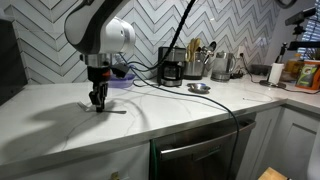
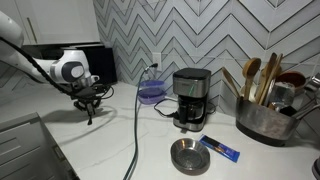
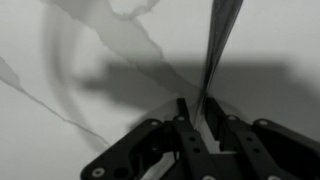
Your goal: Put the fork on the silver plate
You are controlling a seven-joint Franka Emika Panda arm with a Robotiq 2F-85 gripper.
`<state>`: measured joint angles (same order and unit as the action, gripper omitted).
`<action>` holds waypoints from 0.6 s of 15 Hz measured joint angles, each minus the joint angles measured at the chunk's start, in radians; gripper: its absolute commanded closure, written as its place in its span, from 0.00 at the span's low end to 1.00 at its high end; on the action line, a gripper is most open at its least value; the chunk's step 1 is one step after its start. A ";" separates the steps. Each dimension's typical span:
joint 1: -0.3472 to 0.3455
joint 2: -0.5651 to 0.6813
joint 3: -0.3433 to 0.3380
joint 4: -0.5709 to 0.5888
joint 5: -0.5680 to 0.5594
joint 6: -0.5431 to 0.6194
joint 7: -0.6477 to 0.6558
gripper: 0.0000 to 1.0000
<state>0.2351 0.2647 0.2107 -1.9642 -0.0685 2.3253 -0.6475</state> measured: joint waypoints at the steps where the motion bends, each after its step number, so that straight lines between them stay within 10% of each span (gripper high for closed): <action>1: -0.001 0.001 0.001 0.001 0.000 0.000 0.000 0.70; 9: -0.004 0.005 0.009 0.005 0.000 -0.003 -0.001 0.68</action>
<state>0.2313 0.2696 0.2192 -1.9588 -0.0684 2.3222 -0.6484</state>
